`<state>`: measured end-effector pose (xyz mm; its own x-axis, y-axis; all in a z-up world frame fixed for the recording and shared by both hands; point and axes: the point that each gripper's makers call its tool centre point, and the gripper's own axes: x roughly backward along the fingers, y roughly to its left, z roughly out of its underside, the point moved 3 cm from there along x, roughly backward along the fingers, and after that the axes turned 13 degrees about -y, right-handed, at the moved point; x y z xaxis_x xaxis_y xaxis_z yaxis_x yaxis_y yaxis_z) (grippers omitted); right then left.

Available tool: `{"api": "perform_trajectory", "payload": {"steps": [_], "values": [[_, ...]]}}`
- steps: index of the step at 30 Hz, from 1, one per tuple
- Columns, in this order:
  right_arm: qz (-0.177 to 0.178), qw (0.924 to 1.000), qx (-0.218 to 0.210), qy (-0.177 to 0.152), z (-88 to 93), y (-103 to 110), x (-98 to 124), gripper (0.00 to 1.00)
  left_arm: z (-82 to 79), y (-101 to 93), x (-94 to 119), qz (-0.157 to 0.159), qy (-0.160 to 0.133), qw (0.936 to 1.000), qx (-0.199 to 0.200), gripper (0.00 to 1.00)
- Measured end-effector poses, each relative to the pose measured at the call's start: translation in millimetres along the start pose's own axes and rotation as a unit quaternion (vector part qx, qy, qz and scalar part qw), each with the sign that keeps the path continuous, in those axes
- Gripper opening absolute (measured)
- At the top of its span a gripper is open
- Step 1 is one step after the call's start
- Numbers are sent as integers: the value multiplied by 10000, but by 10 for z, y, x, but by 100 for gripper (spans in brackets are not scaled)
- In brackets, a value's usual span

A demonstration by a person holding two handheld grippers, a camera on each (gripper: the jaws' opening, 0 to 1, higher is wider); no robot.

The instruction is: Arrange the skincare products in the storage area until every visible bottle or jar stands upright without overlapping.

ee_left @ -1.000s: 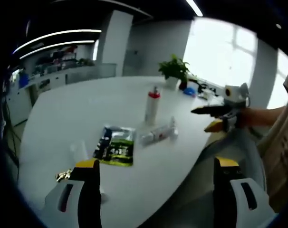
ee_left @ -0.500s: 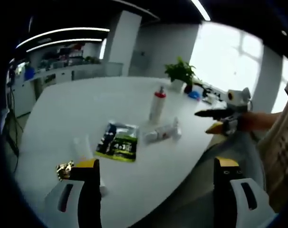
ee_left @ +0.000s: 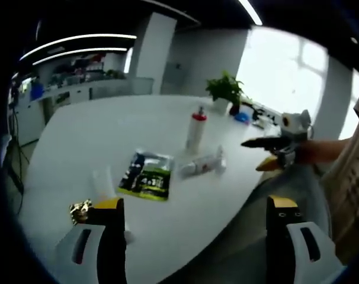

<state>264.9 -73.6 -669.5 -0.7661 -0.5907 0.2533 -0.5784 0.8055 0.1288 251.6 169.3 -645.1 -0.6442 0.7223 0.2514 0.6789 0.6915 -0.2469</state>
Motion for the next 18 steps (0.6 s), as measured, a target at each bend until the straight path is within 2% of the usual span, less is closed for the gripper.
{"api": "perform_trajectory", "payload": {"steps": [6, 12, 18], "values": [[-51, 9999, 72, 60, 5, -38, -14, 86, -9, 25, 6, -56, -34, 10000, -5, 95], [-29, 9995, 318, 37, -114, -179, -36, 86, -32, 107, 26, -149, -131, 9998, 39, 94], [-92, 9975, 633, 309, -68, -329, -25, 86, -14, 109, 7, -142, -101, 9998, 74, 94]]}}
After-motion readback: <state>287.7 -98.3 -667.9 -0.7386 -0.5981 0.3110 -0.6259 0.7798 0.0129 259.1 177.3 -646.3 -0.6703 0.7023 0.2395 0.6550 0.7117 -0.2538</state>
